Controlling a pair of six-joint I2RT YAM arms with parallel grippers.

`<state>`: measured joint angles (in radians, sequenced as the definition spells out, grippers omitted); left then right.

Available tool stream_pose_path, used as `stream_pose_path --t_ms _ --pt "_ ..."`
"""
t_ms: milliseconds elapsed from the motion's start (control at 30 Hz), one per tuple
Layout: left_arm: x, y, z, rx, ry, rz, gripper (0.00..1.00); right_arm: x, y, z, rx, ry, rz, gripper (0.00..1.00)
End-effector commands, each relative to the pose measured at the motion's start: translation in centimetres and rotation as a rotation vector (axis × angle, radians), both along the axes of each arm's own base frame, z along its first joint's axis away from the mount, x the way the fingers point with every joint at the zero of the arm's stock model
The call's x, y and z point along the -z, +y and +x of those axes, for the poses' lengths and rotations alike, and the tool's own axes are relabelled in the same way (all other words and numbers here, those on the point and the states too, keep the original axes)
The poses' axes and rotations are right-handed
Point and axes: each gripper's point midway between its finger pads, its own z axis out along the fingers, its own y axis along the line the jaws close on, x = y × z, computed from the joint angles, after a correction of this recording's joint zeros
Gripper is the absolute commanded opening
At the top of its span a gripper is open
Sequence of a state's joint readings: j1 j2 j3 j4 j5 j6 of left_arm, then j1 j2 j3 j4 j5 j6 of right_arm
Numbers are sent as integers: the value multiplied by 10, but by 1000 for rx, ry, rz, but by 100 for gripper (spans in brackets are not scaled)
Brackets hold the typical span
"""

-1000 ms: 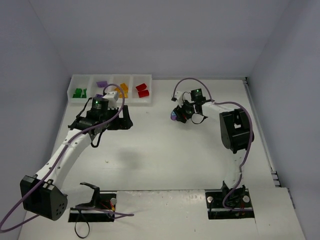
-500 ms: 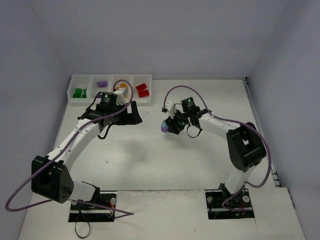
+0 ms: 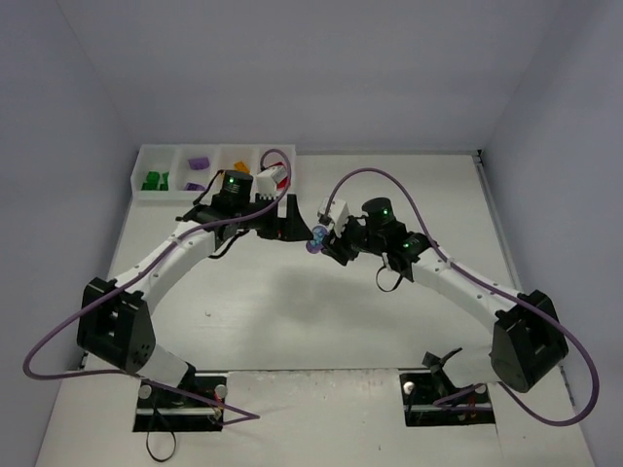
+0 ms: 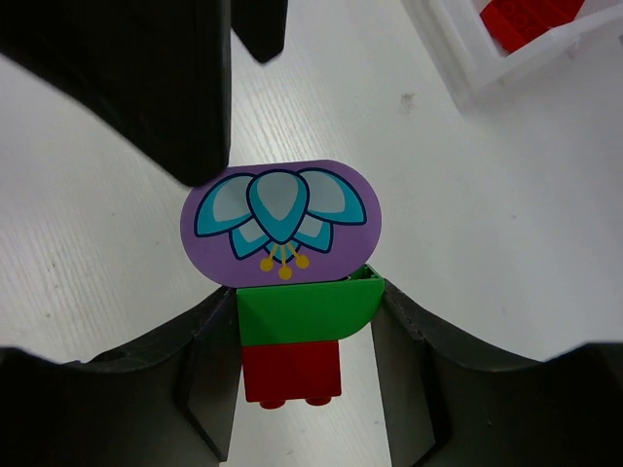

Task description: Sort the legos into containers by color

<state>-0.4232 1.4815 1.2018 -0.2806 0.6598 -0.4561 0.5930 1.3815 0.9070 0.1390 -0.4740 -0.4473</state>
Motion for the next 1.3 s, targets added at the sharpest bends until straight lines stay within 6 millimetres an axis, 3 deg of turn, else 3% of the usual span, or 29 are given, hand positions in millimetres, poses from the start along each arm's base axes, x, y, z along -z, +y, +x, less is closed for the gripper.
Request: stream_pose_path --t_ms 0,233,333,567,667,700,1033,1267 --pt "-42 -29 -4 146 -110 -128 85 -41 6 4 8 -115 79 6" --pt "-33 -44 -5 207 -85 -150 84 -55 2 -4 -3 -142 108 6" --pt "-34 -49 -1 220 -85 -173 79 -57 3 -7 -12 -141 119 7" --pt "-42 -63 -2 274 -81 -279 61 -55 3 -10 -18 -138 119 7" --pt "-43 -67 -7 309 -58 -314 50 -50 3 -11 -22 -128 116 7" --pt "-43 -68 -9 324 -60 -324 40 -49 2 -12 -22 -126 115 7" --pt "-40 -65 -15 351 -35 -327 2 -42 -1 -11 -13 -128 100 7" --pt "-42 -37 -2 322 -26 -300 0 -26 -10 -13 13 -120 68 7"
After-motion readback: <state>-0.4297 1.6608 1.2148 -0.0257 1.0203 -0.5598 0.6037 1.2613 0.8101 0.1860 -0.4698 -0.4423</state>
